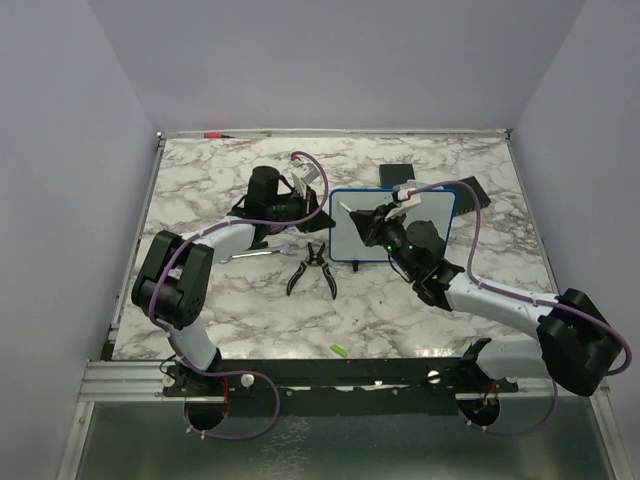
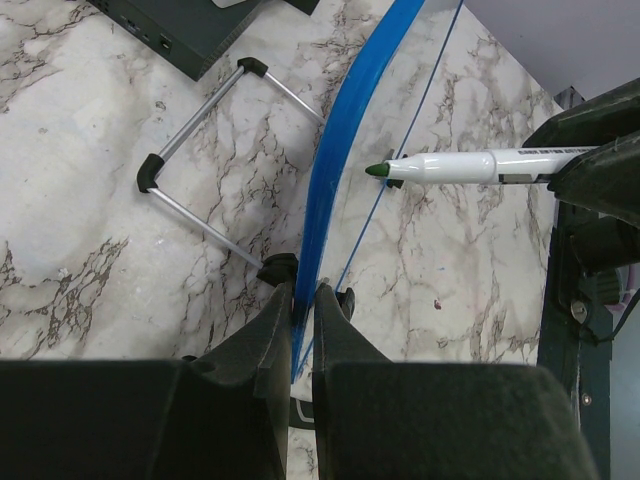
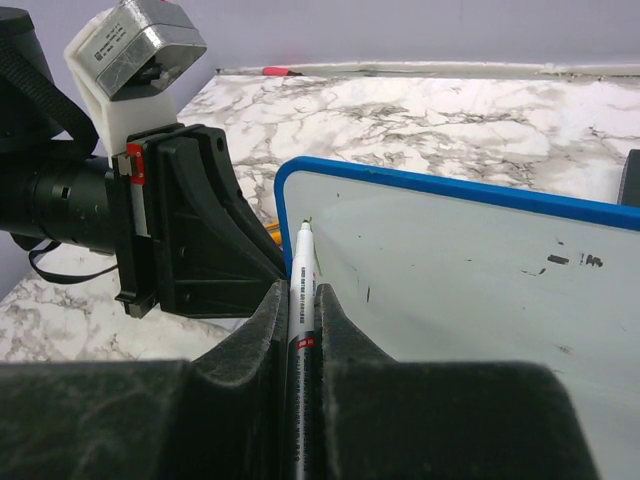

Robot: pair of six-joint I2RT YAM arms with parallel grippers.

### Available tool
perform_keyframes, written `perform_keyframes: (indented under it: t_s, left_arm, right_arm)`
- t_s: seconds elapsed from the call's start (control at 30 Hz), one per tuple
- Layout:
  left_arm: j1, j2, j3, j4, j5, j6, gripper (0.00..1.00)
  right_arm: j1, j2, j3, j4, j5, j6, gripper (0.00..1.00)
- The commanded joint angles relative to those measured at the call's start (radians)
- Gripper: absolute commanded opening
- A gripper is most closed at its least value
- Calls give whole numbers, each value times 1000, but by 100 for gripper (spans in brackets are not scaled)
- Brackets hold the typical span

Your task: Write a sentence on the whiteboard

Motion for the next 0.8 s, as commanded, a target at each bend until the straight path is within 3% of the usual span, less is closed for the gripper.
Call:
perform_keyframes:
  t_s: [0.0, 0.77]
  left_arm:
    - [-2, 5, 16, -28, -20, 20, 0]
    - [-2, 1, 19, -37, -22, 27, 0]
  right_arm:
    - [5, 22, 29, 61, 28, -21, 1]
    - [6, -27, -23, -6, 200, 0, 1]
